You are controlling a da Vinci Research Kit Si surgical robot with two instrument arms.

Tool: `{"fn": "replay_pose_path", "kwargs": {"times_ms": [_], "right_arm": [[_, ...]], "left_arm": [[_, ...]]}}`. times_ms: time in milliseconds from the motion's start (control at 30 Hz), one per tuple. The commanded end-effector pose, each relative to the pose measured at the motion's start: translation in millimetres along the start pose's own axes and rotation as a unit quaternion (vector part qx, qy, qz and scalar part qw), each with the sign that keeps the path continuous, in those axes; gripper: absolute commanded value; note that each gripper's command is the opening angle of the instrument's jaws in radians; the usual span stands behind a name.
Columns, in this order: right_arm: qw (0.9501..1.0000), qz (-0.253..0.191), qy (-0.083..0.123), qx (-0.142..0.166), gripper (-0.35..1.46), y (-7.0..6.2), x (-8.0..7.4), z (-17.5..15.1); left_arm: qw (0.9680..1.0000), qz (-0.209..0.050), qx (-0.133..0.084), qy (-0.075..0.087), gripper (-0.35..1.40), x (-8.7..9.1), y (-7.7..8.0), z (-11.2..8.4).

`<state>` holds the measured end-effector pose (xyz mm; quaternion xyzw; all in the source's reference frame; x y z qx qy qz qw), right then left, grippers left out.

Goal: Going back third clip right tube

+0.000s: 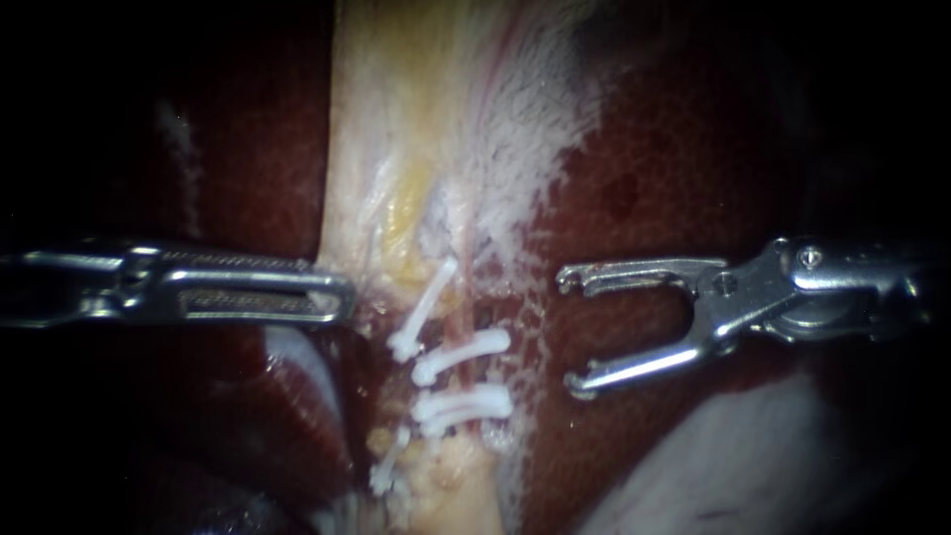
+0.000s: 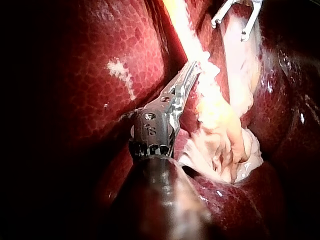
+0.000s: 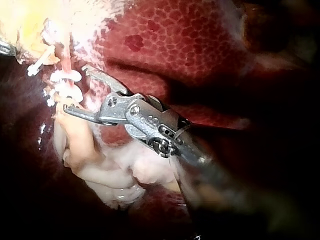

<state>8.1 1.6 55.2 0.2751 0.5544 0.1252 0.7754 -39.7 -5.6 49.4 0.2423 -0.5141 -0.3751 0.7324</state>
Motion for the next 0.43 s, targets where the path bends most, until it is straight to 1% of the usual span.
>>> {"fn": "replay_pose_path", "kwargs": {"times_ms": [33,433], "right_arm": [[1.0,0.0,0.0,0.0,0.6,0.0,0.0,0.0],[1.0,0.0,0.0,0.001,0.6,0.0,-0.1,-0.3]], "left_arm": [[1.0,0.0,0.001,0.0,-0.35,0.0,0.0,0.0],[1.0,0.0,0.001,0.0,-0.35,0.0,0.0,0.0]]}}
